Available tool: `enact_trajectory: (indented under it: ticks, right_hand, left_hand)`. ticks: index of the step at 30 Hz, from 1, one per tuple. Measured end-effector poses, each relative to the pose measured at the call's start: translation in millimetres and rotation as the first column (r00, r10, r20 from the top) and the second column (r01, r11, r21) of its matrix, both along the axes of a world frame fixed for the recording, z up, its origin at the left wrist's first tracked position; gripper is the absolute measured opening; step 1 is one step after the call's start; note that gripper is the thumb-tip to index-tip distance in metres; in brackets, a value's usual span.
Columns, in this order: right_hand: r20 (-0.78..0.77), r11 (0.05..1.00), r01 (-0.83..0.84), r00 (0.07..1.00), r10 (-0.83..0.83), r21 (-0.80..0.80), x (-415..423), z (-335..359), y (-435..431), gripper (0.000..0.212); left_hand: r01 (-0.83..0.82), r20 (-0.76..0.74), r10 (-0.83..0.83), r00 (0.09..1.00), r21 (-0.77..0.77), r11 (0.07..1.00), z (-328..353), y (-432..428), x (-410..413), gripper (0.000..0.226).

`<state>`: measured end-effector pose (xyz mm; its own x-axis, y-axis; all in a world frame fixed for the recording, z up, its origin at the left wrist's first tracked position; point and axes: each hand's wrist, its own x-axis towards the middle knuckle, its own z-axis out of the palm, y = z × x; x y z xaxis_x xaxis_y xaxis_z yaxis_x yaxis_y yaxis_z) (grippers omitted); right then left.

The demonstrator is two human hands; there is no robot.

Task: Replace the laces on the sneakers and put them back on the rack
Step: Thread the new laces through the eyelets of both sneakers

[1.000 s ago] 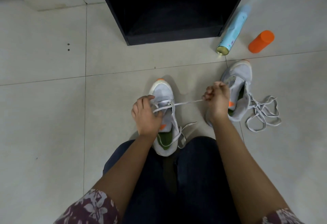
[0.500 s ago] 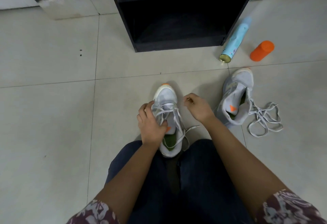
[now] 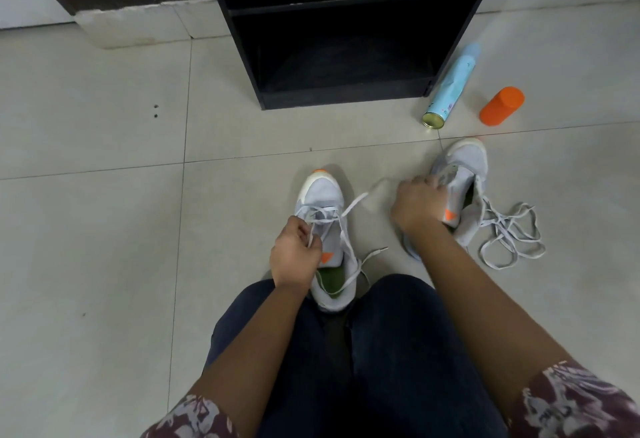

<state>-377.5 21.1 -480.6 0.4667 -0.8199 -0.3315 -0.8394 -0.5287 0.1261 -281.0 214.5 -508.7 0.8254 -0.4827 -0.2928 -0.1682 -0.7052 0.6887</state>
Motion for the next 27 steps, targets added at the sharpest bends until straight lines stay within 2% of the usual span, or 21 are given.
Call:
enact_trajectory:
  ticks: [1,2,4,5,8,12,14,17,20,22,25,27]
  right_hand:
    - [-0.044,0.997,-0.078,0.996,0.079,0.025,5.6,-3.1,10.8,0.04]
    - [-0.009,0.985,-0.164,0.986,0.164,0.05,13.5,-8.5,22.0,0.04]
    - [0.155,0.935,-0.341,0.933,0.324,0.099,29.0,-17.1,46.1,0.029]
    - [0.219,0.918,-0.378,0.912,0.347,0.12,33.0,-17.2,53.9,0.023]
    - [0.22,0.957,-0.255,0.95,0.222,0.136,26.2,-13.7,42.6,0.021]
    - [-0.007,0.998,-0.029,1.0,0.029,-0.051,-9.4,-5.8,-4.7,0.028]
    - [0.0,0.993,-0.092,0.996,0.093,-0.071,-12.9,-8.8,-2.7,0.032]
    - [0.176,0.955,-0.294,0.939,0.294,-0.028,7.0,-21.1,29.0,0.032]
    - [0.245,0.902,-0.428,0.881,0.405,0.048,23.3,-26.4,54.3,0.018]
    - [0.255,0.929,-0.362,0.908,0.331,0.083,19.3,-23.4,44.5,0.02]
    - [0.347,0.962,-0.1,0.938,0.007,0.253,-2.4,-9.4,5.9,0.02]
    - [0.258,0.956,-0.055,0.966,-0.021,0.287,-14.5,-4.7,-18.1,0.021]
  left_hand:
    - [-0.024,-0.033,0.024,0.999,-0.004,1.0,-0.2,-0.1,0.4,0.016]
    - [-0.053,-0.072,0.052,0.996,-0.007,0.999,-0.2,-0.7,1.3,0.018]
    - [-0.089,-0.132,0.088,0.987,-0.001,0.996,-2.4,-1.4,4.8,0.023]
    - [-0.097,-0.148,0.097,0.984,0.008,0.995,-4.1,-1.8,6.9,0.024]
    - [-0.112,-0.165,0.112,0.98,0.011,0.994,-6.7,-1.1,13.1,0.024]
    - [-0.135,-0.194,0.13,0.972,-0.015,0.991,-8.2,-0.3,14.3,0.017]
    - [-0.16,-0.255,0.144,0.956,-0.04,0.986,-7.0,-2.6,13.0,0.014]
    - [-0.205,-0.342,0.173,0.924,-0.058,0.977,-5.4,-10.4,14.8,0.016]
    - [-0.17,-0.31,0.15,0.939,-0.041,0.985,-5.8,-15.4,19.3,0.013]
    - [-0.144,-0.274,0.126,0.954,-0.048,0.988,-6.8,-14.3,22.0,0.009]
    - [-0.148,-0.234,0.129,0.964,-0.066,0.987,-12.0,-9.4,24.6,0.008]
    - [-0.153,-0.215,0.137,0.967,-0.059,0.986,-15.3,-8.0,24.0,0.01]
